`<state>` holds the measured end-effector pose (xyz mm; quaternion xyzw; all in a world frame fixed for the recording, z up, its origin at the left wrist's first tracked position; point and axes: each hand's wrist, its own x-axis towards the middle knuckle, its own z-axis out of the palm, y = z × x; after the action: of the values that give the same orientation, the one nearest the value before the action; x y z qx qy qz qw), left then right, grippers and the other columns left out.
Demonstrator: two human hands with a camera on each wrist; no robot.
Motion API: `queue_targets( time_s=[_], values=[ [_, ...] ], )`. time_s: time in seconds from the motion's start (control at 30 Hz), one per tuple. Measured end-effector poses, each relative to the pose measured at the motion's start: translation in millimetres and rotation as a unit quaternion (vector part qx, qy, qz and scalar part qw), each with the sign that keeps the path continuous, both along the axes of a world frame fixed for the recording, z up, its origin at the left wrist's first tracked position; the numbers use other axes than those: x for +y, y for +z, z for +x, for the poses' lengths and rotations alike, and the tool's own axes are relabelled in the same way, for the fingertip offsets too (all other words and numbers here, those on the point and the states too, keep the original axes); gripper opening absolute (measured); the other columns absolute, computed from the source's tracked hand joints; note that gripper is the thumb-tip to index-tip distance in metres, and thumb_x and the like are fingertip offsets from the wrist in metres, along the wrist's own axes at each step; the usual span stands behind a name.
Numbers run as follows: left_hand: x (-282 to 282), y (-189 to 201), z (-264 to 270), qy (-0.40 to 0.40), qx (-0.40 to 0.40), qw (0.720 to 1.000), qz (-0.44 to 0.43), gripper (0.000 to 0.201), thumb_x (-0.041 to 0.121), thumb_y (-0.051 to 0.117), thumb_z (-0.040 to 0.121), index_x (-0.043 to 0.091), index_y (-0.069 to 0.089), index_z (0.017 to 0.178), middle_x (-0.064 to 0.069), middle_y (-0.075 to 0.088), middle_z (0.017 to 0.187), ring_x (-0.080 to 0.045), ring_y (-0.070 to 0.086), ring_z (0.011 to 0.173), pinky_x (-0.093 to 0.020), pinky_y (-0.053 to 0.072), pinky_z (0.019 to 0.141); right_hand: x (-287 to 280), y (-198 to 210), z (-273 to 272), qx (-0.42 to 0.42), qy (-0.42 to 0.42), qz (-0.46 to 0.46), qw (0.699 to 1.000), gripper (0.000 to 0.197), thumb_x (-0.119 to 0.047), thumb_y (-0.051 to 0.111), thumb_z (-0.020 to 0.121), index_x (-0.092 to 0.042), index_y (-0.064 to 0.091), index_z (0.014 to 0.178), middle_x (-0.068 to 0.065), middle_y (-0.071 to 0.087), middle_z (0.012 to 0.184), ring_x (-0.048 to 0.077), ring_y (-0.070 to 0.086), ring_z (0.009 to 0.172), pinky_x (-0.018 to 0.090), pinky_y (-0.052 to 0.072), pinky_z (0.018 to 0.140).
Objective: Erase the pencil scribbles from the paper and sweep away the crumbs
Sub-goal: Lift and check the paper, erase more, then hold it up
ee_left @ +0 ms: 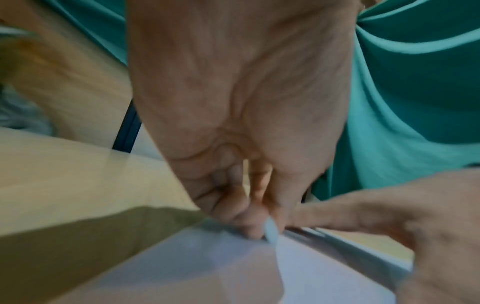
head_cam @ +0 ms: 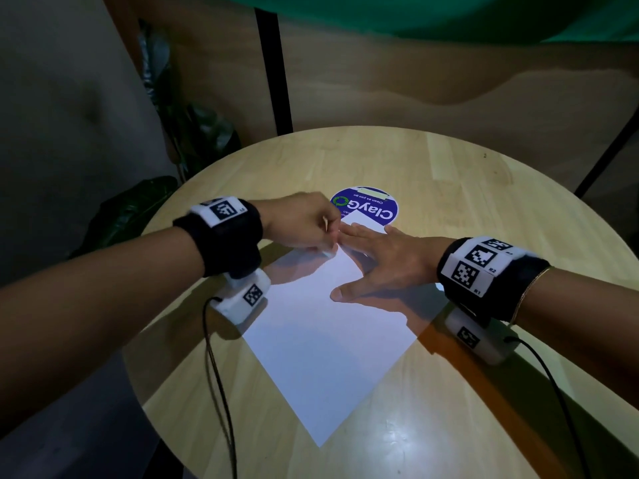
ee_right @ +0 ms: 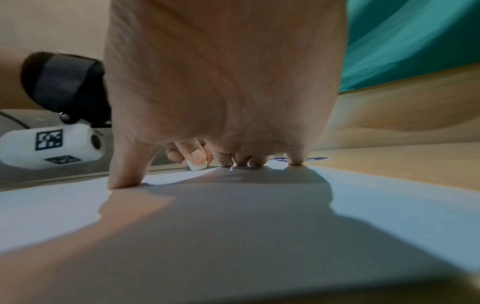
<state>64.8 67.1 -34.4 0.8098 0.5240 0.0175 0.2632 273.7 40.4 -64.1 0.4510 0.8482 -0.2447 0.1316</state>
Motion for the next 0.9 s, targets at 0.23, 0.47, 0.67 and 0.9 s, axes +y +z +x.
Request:
queue_targets(
  time_s=[0.23, 0.47, 0.67, 0.9],
  values=[
    [-10, 23, -42, -0.014, 0.129, 0.987, -0.096, 0.015, 0.018, 0.080, 0.094, 0.011, 0.071, 0.083, -0.006, 0.076, 0.074, -0.014, 0.060, 0.063, -0.026, 0.048, 0.066, 1, -3, 2, -0.009, 0.007, -0.005, 1.000, 0.114, -0.082, 0.055, 0.091, -0.032, -0.009, 0.171, -0.023, -0.021, 0.174, -0.004, -0.023, 0.157, 0.044, -0.014, 0.131],
    [-14, 1, -19, 0.014, 0.030, 0.998, -0.059, 0.015, 0.019, 0.077, 0.096, 0.007, 0.069, 0.090, -0.014, 0.078, 0.082, -0.013, 0.062, 0.066, -0.025, 0.052, 0.069, 1, -4, 0, -0.008, 0.000, -0.006, 1.000, 0.116, -0.085, 0.055, 0.089, -0.034, -0.010, 0.171, -0.022, -0.021, 0.174, -0.002, -0.022, 0.158, 0.043, -0.013, 0.131],
    [-35, 25, -61, 0.004, 0.145, 0.989, -0.040, 0.016, 0.024, 0.080, 0.096, 0.014, 0.073, 0.086, -0.004, 0.079, 0.078, -0.001, 0.061, 0.060, -0.023, 0.047, 0.065, -5, 5, -1, -0.018, -0.013, -0.006, 1.000, 0.107, -0.079, 0.055, 0.093, -0.037, -0.006, 0.171, -0.026, -0.017, 0.173, 0.002, -0.017, 0.158, 0.038, -0.007, 0.129],
    [-63, 4, -30, 0.018, 0.001, 0.997, -0.069, 0.014, 0.016, 0.079, 0.095, 0.005, 0.071, 0.095, -0.014, 0.080, 0.086, -0.010, 0.063, 0.065, -0.017, 0.051, 0.064, -8, -14, -16, 0.016, 0.132, 0.007, 0.991, 0.111, -0.091, 0.048, 0.085, -0.045, -0.009, 0.168, -0.024, -0.020, 0.174, -0.001, -0.022, 0.159, 0.045, -0.008, 0.132]
  ],
)
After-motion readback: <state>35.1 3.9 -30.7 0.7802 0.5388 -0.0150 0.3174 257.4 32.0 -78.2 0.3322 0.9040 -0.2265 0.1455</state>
